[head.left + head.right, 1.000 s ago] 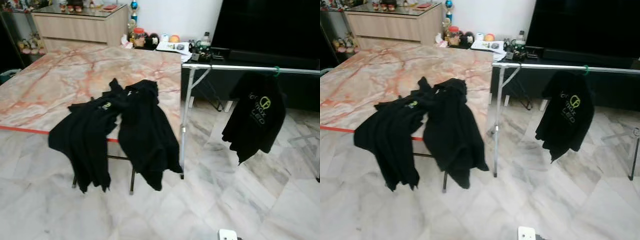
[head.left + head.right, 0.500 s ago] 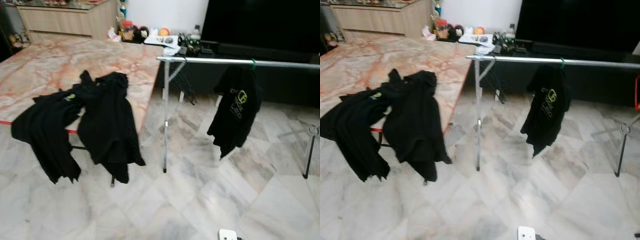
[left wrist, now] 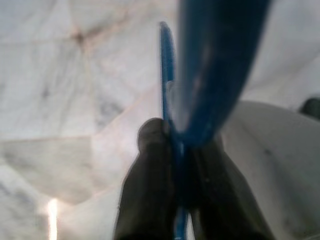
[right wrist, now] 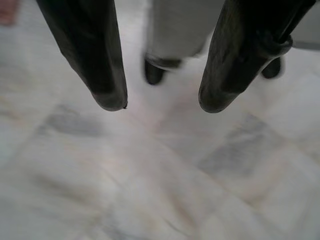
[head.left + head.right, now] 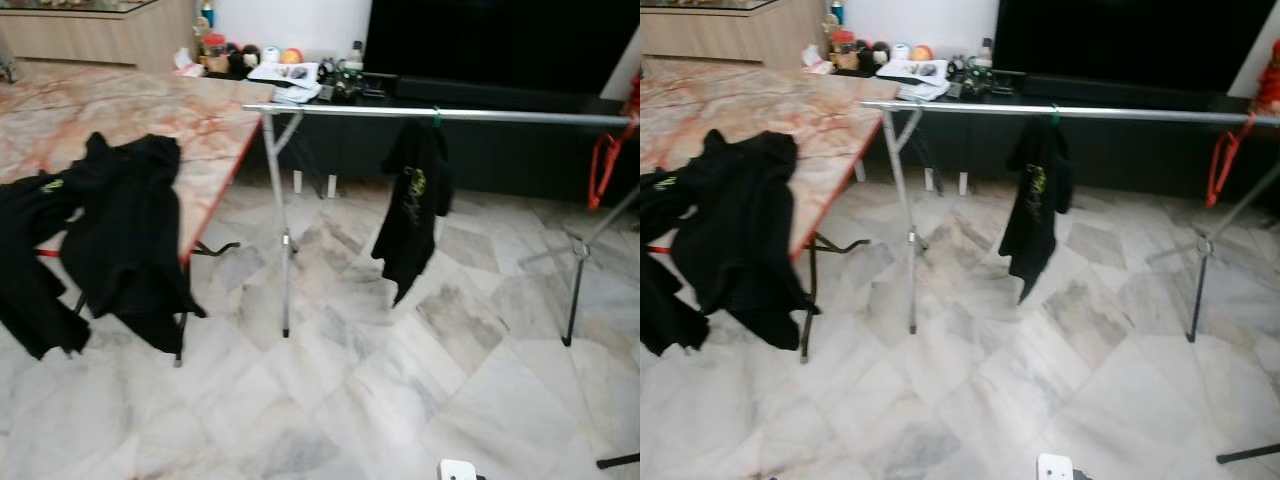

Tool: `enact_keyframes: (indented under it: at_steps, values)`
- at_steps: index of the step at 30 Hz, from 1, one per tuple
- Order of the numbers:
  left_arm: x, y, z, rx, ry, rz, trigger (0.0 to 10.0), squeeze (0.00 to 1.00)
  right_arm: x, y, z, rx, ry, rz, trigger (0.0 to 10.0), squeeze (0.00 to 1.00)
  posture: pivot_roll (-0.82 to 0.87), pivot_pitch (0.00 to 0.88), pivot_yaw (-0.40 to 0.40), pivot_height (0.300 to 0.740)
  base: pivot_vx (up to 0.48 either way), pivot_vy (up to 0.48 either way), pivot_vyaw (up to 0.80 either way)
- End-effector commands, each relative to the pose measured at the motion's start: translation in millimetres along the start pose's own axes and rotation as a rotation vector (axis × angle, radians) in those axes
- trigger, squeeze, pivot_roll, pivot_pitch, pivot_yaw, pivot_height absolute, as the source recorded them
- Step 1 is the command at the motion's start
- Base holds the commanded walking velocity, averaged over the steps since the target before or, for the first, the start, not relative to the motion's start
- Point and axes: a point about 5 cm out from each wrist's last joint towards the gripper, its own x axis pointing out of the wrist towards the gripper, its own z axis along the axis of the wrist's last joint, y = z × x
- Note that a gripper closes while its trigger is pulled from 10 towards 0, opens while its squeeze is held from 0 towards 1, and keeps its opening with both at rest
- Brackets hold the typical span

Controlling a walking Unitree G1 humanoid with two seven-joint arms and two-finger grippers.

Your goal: Hang hanger

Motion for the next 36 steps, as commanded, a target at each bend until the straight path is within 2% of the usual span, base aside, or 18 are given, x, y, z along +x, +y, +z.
enact_keyframes:
  at_steps: [1,10,15,20,24,27,36]
  values:
    - [-2.5,0.8,-13.5,0.011,0.045,-0.006,10.0,0.0,0.4,2.5,1.7,0.005,-0.004,0.002,10.0,0.0,0.02,0.086,-0.002,0.74,0.0,-0.401,0.0]
    - [-2.5,0.7,-13.5,0.013,0.045,-0.005,10.0,0.0,0.4,2.1,1.6,0.002,-0.003,0.002,10.0,0.0,0.03,0.083,-0.005,0.74,0.0,-0.395,0.0]
    - [-2.8,-0.3,-14.7,-0.018,0.044,-0.012,10.0,0.0,0.2,1.8,0.5,0.0,0.001,0.002,10.0,0.0,0.03,0.078,-0.007,0.74,0.0,0.0,0.0]
    - [-2.8,0.0,-15.0,0.011,0.049,-0.012,10.0,0.0,0.0,2.3,-0.5,-0.001,0.003,0.004,10.0,0.0,0.03,0.073,-0.007,0.74,0.0,0.0,0.0]
    - [-2.9,-0.5,-15.6,0.002,0.049,-0.014,10.0,0.0,0.0,2.3,-1.2,0.003,0.008,0.005,10.0,0.0,0.03,0.071,-0.007,0.74,0.0,0.0,0.0]
    - [-2.9,-0.9,-15.5,0.015,0.048,-0.021,10.0,0.0,0.0,2.8,-1.5,0.005,0.012,0.009,10.0,0.0,0.03,0.063,-0.007,0.74,0.0,0.0,-0.72]
    - [-3.0,-0.8,-15.9,0.021,0.05,-0.026,10.0,0.0,0.1,5.9,-1.4,-0.015,0.013,0.023,10.0,0.0,0.02,0.048,-0.002,0.74,0.405,0.0,-0.79]
